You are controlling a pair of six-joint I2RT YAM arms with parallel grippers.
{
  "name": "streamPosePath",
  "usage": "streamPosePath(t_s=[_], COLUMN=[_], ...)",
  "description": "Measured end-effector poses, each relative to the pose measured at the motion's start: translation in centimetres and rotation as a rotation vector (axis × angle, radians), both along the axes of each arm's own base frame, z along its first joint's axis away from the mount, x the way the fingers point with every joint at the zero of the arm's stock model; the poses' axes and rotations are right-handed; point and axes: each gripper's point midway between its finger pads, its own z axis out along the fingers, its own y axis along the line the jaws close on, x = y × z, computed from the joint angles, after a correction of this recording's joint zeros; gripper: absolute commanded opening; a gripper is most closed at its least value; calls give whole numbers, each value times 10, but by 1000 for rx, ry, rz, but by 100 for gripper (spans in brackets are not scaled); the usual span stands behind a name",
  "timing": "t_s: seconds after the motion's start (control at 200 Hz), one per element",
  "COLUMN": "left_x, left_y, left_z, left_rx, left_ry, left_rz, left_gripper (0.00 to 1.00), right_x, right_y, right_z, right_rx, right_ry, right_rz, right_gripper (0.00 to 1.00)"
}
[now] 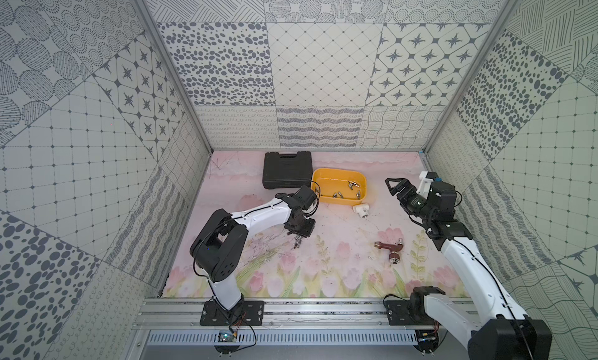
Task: Put the bit on the desktop into the storage box
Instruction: Pick up the screwdriver bit from the center of the board.
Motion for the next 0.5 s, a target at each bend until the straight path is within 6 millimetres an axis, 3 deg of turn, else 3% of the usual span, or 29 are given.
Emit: streamPosePath(t_s=[0.5], left_x=[7], left_y=[0], left_z=[-9], left_rx=[47], left_ry=[-11], left_rz=[-9], left_gripper=[25], right_x=[-1], right_y=[-1], right_z=[-6], right_rx=[-4], right_ry=[14], right_rz=[-2], right_gripper=[97])
